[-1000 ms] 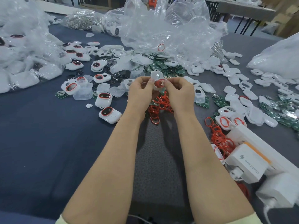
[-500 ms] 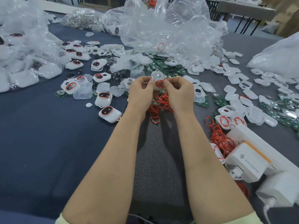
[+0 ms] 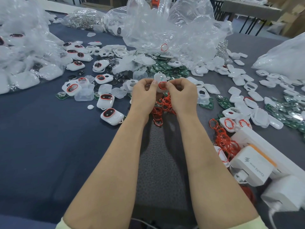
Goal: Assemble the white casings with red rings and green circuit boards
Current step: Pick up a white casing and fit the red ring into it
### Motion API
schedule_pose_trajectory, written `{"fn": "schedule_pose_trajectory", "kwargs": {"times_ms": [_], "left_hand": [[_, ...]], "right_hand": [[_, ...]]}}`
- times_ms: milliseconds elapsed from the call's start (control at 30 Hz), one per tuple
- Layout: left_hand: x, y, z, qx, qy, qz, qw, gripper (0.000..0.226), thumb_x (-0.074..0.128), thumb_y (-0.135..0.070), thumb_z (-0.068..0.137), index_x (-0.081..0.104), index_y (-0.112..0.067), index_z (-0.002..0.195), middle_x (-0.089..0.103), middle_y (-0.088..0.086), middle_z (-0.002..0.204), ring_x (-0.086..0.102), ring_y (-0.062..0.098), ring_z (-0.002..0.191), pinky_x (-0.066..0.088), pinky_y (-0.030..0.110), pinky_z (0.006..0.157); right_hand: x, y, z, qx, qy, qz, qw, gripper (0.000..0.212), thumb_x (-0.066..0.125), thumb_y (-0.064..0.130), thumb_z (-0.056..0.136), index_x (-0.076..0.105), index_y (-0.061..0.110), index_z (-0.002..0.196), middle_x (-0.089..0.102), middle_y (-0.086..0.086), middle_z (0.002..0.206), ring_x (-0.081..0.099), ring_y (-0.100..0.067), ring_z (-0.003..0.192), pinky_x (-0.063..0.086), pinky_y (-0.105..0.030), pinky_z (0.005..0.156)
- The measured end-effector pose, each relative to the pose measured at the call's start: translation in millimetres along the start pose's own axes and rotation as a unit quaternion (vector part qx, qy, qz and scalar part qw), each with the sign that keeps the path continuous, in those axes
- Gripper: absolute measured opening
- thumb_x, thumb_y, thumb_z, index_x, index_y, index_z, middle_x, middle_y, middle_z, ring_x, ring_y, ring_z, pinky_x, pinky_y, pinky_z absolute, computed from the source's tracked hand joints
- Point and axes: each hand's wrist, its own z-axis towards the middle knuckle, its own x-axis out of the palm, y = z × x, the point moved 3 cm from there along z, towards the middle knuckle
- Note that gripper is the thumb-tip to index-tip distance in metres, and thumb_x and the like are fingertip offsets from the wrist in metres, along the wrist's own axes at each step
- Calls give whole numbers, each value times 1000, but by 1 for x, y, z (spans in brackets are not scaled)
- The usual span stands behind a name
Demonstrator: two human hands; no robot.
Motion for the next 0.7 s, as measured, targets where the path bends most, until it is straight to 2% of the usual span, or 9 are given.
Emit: {"fn": "schedule_pose_trajectory", "kwargs": {"times_ms": [167, 267, 467, 533, 600, 667, 700], "left_hand": [[0, -2, -2, 19, 19, 20, 999, 6, 59, -13, 94, 58, -14, 88, 70, 5, 85, 69, 16, 79, 58, 34, 83], [0, -2, -3, 28, 23, 42, 998, 5, 62, -12, 92, 58, -13, 90, 71, 16, 97, 70, 26, 90, 56, 40, 87], [-2, -2, -4, 17, -1, 41, 999, 8, 58, -7, 94, 55, -13, 89, 68, 22, 103, 67, 34, 99, 52, 49, 94], [-2, -3, -2, 12, 2, 31, 999, 2, 57, -6, 94, 56, -8, 95, 68, 24, 105, 66, 35, 100, 52, 48, 94], [-3, -3, -1, 6, 3, 27, 1000, 9, 56, -7, 95, 56, -3, 103, 67, 23, 104, 67, 32, 96, 54, 43, 92], [-4, -3, -1, 7, 8, 19, 1000, 6, 56, -7, 95, 57, -4, 101, 68, 20, 100, 68, 26, 89, 55, 38, 88], [-4, -4, -1, 9, 16, 15, 1000, 3, 56, -6, 95, 57, -7, 97, 69, 17, 97, 68, 24, 87, 56, 37, 87]], "right_hand": [[-1, 1, -1, -9, -2, -17, 1000, 5, 66, 17, 86, 67, 13, 82, 66, 2, 80, 61, -10, 78, 47, -21, 74], [0, 2, -2, -10, -7, -29, 1000, 6, 65, 17, 87, 67, 12, 84, 66, 0, 82, 60, -12, 80, 46, -22, 76], [6, 5, -8, -11, -7, -20, 1000, 7, 64, 16, 87, 63, 12, 81, 61, 3, 77, 59, -13, 78, 46, -24, 75], [8, 4, -7, 14, 10, 21, 1000, 5, 64, 15, 87, 61, 12, 84, 61, 1, 76, 58, -13, 73, 47, -25, 71], [8, 0, -5, 78, 53, 103, 990, 6, 64, 13, 89, 60, 11, 92, 62, -3, 80, 56, -11, 67, 45, -21, 61], [7, -3, -4, 149, 120, 211, 959, 12, 61, 10, 91, 61, 3, 101, 65, -10, 83, 57, -12, 61, 44, -20, 55], [6, -3, -5, 174, 144, 256, 940, 11, 58, 8, 93, 62, 0, 99, 67, -10, 78, 59, -12, 57, 45, -21, 52]]}}
